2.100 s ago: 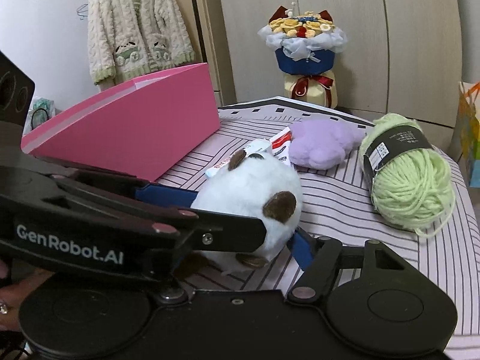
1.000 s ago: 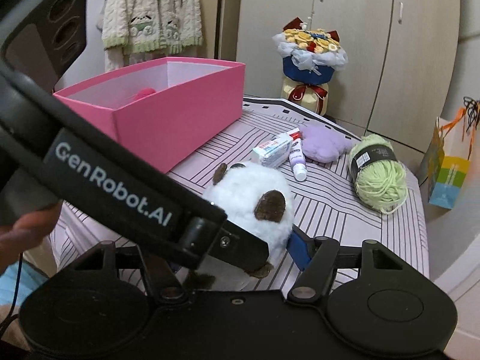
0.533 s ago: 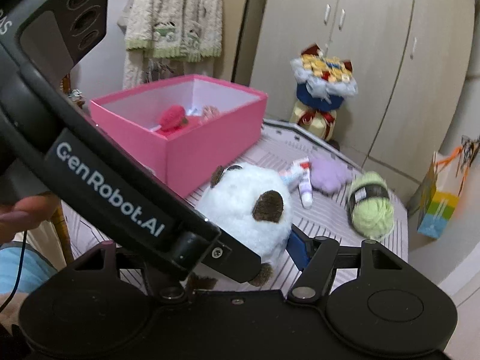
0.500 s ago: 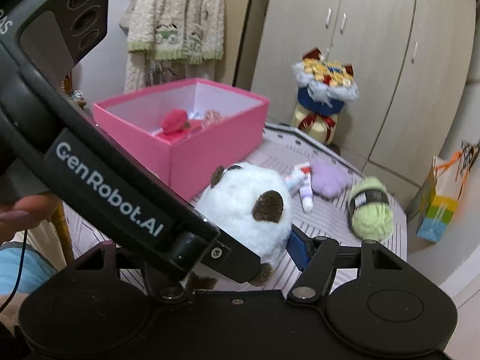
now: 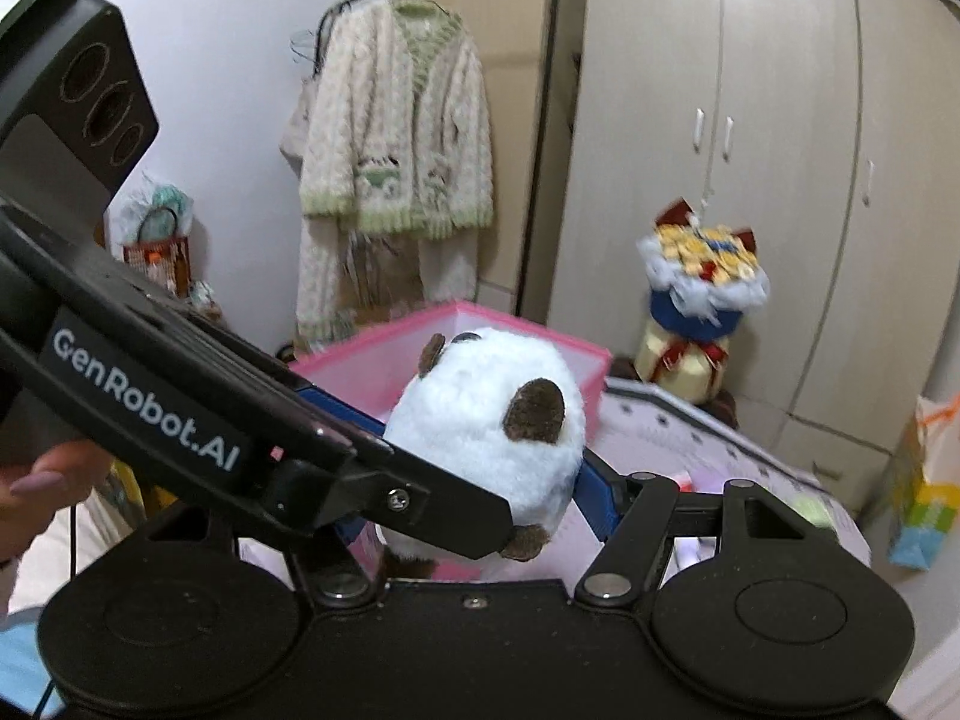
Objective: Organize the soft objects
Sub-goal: 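Carry the white plush cat with the left gripper over the pink box, then lower the plush cat into the box and open the left gripper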
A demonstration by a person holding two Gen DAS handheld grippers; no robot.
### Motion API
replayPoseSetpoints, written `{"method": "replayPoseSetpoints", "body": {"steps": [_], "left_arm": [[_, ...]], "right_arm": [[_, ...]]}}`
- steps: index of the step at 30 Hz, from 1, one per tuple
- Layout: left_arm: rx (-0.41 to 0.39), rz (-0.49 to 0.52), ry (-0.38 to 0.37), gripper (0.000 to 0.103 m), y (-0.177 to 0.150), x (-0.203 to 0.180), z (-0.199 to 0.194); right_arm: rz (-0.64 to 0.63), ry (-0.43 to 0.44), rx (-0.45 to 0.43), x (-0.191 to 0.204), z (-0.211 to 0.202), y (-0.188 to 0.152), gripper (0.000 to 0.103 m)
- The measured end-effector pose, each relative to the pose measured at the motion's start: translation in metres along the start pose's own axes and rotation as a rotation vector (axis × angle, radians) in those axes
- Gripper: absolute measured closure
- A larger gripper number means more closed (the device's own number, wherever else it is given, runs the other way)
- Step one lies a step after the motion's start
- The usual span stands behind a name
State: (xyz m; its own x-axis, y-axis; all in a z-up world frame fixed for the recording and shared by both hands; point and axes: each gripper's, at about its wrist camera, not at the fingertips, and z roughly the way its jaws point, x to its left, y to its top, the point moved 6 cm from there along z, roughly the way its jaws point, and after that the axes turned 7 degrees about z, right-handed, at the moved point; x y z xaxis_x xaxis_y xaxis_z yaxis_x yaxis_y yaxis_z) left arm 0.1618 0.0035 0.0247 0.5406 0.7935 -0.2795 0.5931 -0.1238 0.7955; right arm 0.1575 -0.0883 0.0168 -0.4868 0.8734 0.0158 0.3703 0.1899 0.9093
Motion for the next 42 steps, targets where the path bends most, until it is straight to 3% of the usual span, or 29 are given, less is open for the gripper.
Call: {"method": "replayPoseSetpoints", "body": {"steps": [9, 14, 20, 28, 36, 42], "left_arm": [[-0.077, -0.096, 0.015, 0.044, 0.019, 0.066, -0.001], [-0.018, -0.176, 0.035, 0.044, 0.013, 0.103, 0.031], [0.019, -0.256, 0.035, 0.044, 0.006, 0.137, 0.055], [0.059, -0.301, 0.028, 0.044, -0.003, 0.157, 0.078], [0.066, -0.297, 0.034, 0.042, -0.005, 0.163, 0.088], [0.052, -0.239, 0.107, 0.034, -0.006, 0.161, 0.079]], "right_arm": [[0.049, 0.101, -0.024, 0.005, 0.063, 0.027, 0.031], [0.119, 0.133, 0.070, -0.003, 0.109, 0.010, 0.032], [0.115, 0.145, 0.151, -0.005, 0.144, 0.002, 0.032], [0.044, 0.111, 0.242, 0.000, 0.167, -0.004, 0.032], [0.046, 0.080, 0.264, -0.004, 0.176, -0.006, 0.031], [0.045, 0.054, 0.258, -0.006, 0.166, -0.005, 0.023]]}}
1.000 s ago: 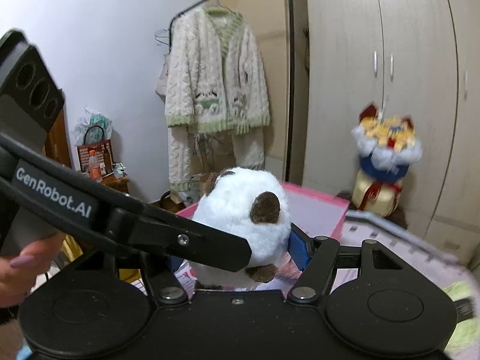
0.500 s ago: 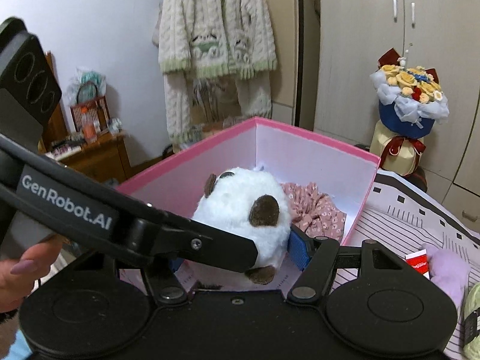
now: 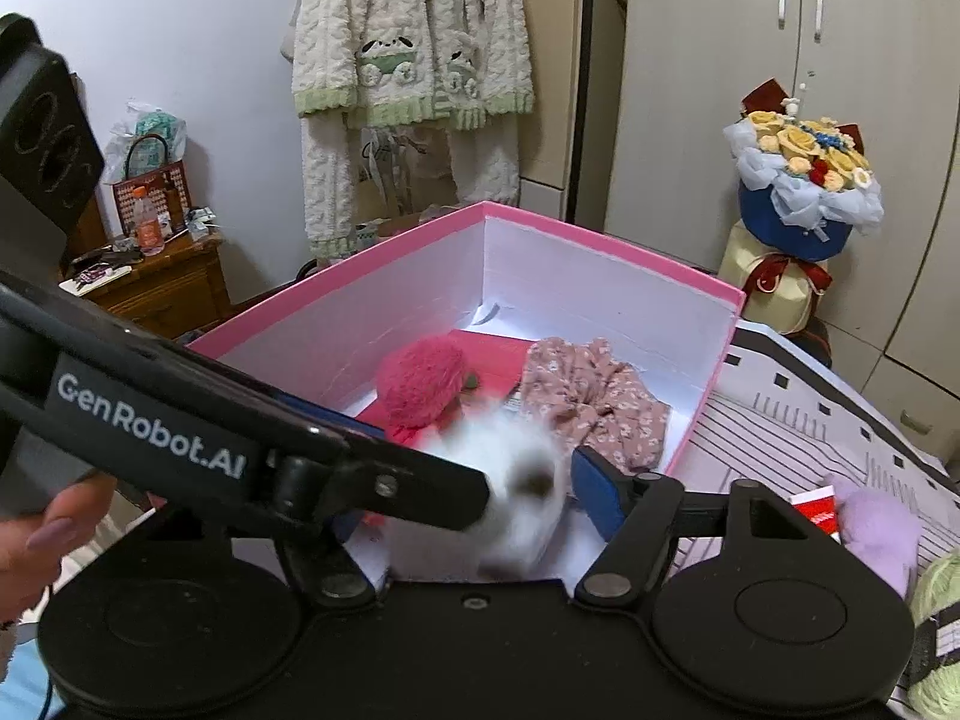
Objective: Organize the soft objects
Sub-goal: 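Lower the plush cat into the box and open the left gripper, then move the left gripper to the green yarn ball on the bed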
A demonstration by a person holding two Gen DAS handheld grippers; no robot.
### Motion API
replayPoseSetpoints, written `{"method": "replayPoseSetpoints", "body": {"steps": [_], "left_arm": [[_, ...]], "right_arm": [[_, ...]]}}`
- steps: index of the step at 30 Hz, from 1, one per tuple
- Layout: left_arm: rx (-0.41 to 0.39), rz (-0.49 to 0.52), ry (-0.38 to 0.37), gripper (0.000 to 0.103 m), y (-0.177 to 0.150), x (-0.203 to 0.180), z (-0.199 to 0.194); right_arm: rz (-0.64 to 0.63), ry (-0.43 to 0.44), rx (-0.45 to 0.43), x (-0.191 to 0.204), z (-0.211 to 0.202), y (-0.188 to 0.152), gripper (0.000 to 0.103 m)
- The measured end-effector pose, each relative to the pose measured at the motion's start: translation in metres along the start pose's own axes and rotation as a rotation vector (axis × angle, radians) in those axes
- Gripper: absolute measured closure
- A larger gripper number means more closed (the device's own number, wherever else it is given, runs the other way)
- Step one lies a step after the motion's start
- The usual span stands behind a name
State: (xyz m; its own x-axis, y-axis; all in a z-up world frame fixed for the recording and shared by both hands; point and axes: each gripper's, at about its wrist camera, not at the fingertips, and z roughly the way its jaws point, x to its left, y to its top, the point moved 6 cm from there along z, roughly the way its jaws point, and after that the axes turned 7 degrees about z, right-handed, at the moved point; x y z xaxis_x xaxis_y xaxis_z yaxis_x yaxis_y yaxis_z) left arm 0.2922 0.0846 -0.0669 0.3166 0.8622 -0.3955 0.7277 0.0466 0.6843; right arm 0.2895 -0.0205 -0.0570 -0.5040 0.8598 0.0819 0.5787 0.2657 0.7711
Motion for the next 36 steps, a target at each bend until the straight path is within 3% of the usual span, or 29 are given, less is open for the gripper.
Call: {"method": "replayPoseSetpoints", "body": {"steps": [8, 20, 23, 31, 36], "left_arm": [[-0.066, 0.093, 0.048, 0.032, -0.001, -0.021, -0.041], [-0.110, 0.205, 0.029, 0.032, -0.017, -0.070, -0.095], [-0.122, 0.232, 0.030, 0.028, -0.023, -0.083, -0.106], [-0.114, 0.313, 0.027, 0.022, -0.043, -0.118, -0.124], [-0.116, 0.407, 0.021, 0.022, -0.056, -0.149, -0.128]], "right_arm": [[-0.006, -0.023, -0.029, 0.000, -0.031, -0.004, 0.023], [-0.017, -0.050, -0.104, 0.003, -0.098, -0.015, 0.021], [-0.013, -0.052, -0.122, 0.002, -0.118, -0.020, 0.021], [0.002, -0.086, -0.149, -0.012, -0.166, -0.045, 0.019], [-0.056, -0.133, -0.157, -0.022, -0.194, -0.077, 0.019]]}}
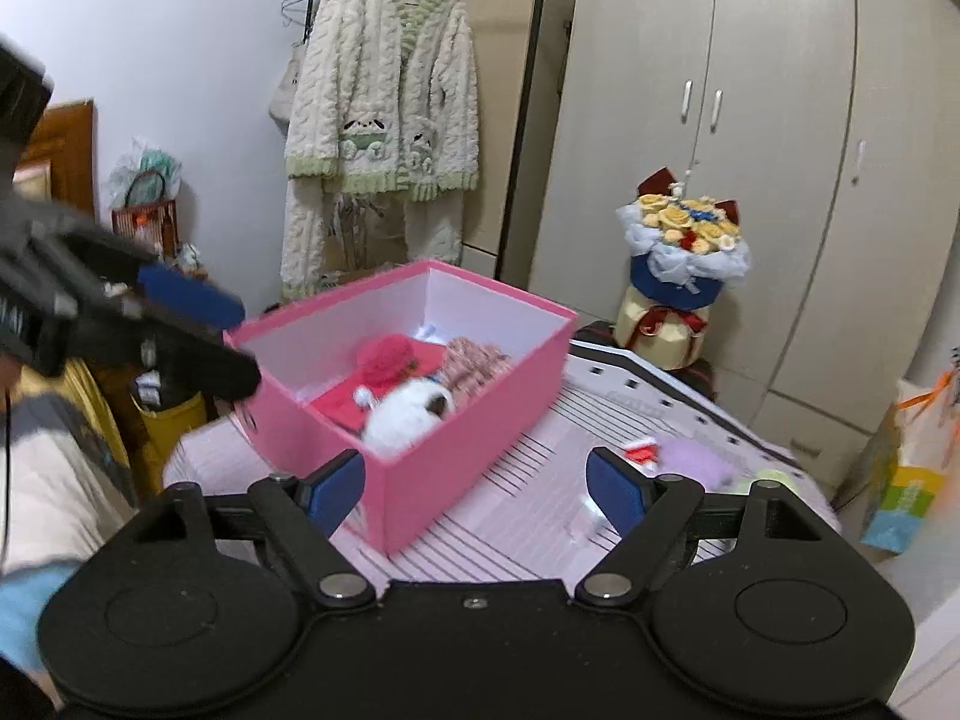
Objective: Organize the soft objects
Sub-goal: 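Move the left gripper to the green yarn ball on the bed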
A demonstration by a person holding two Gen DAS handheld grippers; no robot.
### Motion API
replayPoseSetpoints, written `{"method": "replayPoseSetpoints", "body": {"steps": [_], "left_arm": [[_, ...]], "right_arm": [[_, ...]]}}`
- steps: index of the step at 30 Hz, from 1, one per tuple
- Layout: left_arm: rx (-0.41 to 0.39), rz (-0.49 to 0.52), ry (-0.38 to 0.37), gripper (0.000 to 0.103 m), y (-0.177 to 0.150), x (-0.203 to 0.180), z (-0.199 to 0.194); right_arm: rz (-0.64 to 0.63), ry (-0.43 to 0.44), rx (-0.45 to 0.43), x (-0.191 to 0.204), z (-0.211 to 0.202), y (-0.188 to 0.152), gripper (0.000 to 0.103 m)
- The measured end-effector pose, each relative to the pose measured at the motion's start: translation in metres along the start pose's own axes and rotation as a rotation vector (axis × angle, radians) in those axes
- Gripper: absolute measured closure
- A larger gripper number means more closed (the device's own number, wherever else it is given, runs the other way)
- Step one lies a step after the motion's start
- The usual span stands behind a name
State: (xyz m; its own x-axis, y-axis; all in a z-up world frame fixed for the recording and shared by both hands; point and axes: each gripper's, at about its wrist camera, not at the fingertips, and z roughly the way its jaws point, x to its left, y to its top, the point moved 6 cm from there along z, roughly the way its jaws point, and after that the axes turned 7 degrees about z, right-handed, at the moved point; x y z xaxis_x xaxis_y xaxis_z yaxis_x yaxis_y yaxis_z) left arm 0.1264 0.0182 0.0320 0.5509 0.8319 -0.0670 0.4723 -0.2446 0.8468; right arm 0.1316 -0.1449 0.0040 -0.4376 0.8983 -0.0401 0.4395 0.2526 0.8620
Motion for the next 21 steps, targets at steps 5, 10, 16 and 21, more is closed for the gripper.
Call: {"method": "replayPoseSetpoints", "body": {"steps": [5, 10, 16, 21], "left_arm": [[0.007, 0.072, -0.035, 0.018, 0.002, -0.032, 0.010], [0.047, 0.139, -0.074, 0.018, 0.003, -0.063, 0.038], [0.052, 0.101, -0.157, 0.011, 0.007, -0.085, 0.076], [0.049, 0.072, -0.194, 0.010, 0.010, -0.099, 0.114]], "right_arm": [[0.043, -0.043, -0.012, -0.024, -0.024, -0.022, 0.016], [0.075, -0.085, -0.026, -0.051, -0.040, -0.036, 0.015], [0.160, -0.095, -0.056, -0.087, -0.039, -0.053, 0.012], [0.237, -0.080, -0.114, -0.117, -0.026, -0.073, 0.012]]}}
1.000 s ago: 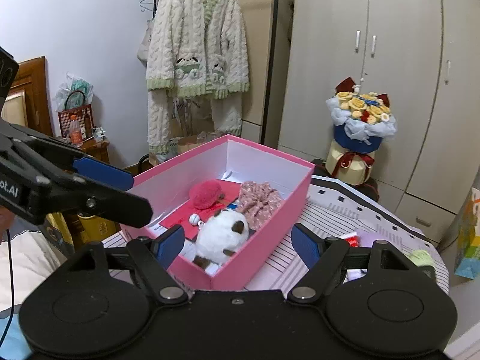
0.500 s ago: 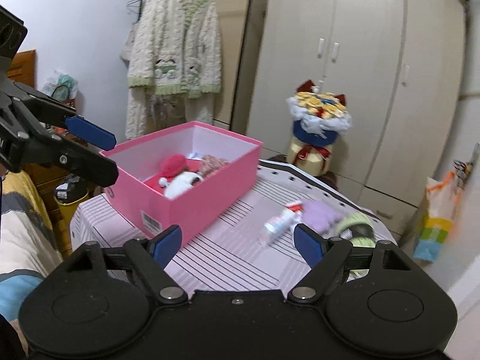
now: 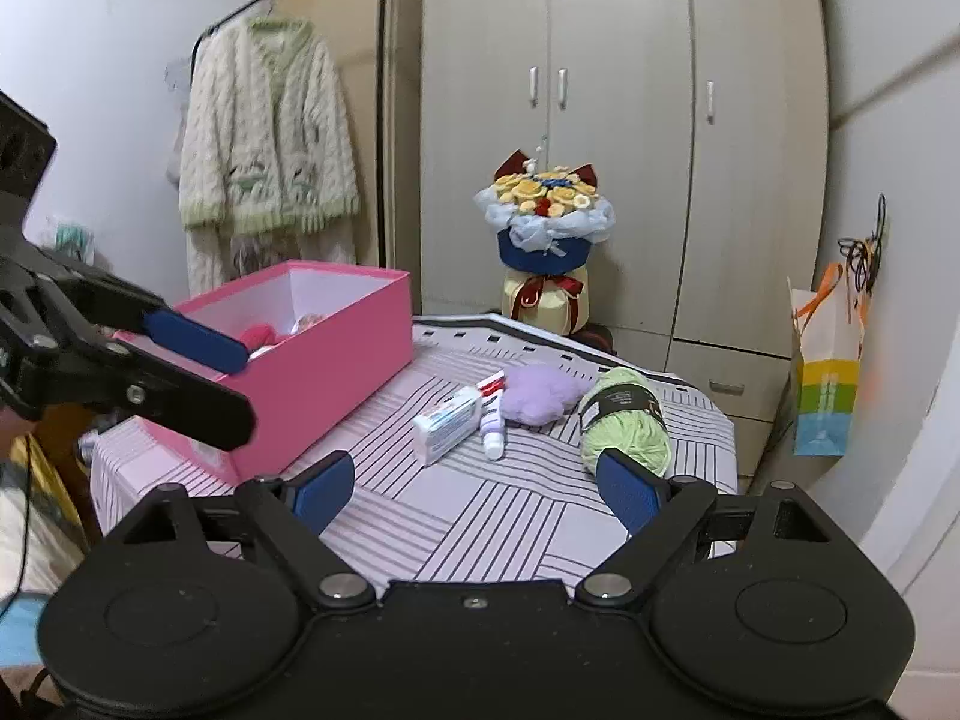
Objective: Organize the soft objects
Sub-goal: 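Move the left gripper to the green yarn ball on the bed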
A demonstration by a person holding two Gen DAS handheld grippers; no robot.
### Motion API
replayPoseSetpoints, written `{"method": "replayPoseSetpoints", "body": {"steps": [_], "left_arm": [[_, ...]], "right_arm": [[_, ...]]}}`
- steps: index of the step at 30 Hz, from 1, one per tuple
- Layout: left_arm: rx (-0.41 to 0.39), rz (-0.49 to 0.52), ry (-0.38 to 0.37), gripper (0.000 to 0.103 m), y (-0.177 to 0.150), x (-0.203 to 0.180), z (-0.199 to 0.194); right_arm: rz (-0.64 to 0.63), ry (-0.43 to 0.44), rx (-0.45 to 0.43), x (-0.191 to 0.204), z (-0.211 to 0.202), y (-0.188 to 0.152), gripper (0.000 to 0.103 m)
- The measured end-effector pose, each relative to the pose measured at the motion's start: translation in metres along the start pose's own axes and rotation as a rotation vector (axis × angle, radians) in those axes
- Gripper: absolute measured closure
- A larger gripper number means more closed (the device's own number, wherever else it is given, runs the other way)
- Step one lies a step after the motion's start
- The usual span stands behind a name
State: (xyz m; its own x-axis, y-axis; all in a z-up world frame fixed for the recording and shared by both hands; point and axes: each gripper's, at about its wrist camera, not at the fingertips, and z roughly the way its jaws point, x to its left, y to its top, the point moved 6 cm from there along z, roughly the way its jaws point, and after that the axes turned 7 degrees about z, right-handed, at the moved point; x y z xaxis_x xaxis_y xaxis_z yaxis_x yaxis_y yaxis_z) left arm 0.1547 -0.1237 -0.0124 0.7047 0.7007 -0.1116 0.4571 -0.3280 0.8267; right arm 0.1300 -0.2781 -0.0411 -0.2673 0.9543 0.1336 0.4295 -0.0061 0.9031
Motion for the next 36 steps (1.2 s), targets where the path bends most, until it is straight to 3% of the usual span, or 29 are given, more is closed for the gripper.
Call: {"method": "replayPoseSetpoints", "body": {"steps": [3, 9, 12, 17, 24, 27, 31, 36], "left_arm": [[-0.018, -0.011, -0.007, 0.010, 0.005, -0.002, 0.023], [-0.167, -0.043, 0.030, 0.005, 0.027, -0.004, 0.045], [-0.194, -0.058, 0.040, 0.005, 0.038, -0.003, 0.063], [-0.130, -0.106, 0.023, 0.005, 0.053, 0.008, 0.114], [-0.032, -0.213, 0.068, 0.007, 0.058, 0.042, 0.183], [-0.030, -0.318, 0.066, 0.008, 0.053, 0.059, 0.204], [-0.045, -0.434, 0.060, 0.008, 0.045, 0.071, 0.225], [-0.033, -0.466, 0.047, 0.011, 0.038, 0.070, 0.239]], "right_arm": [[0.035, -0.001, -0.034, -0.019, 0.010, -0.004, 0.012], [0.038, -0.096, -0.085, -0.054, 0.038, -0.004, 0.012], [0.070, -0.076, -0.086, -0.067, 0.050, -0.003, 0.012], [0.090, -0.037, -0.064, -0.083, 0.083, -0.001, 0.010], [0.040, -0.028, 0.018, -0.096, 0.138, 0.000, 0.010], [0.046, -0.062, 0.019, -0.105, 0.154, 0.004, 0.010], [0.078, -0.034, 0.072, -0.115, 0.169, 0.002, 0.006], [0.155, 0.028, 0.155, -0.123, 0.184, -0.008, 0.006]]}}
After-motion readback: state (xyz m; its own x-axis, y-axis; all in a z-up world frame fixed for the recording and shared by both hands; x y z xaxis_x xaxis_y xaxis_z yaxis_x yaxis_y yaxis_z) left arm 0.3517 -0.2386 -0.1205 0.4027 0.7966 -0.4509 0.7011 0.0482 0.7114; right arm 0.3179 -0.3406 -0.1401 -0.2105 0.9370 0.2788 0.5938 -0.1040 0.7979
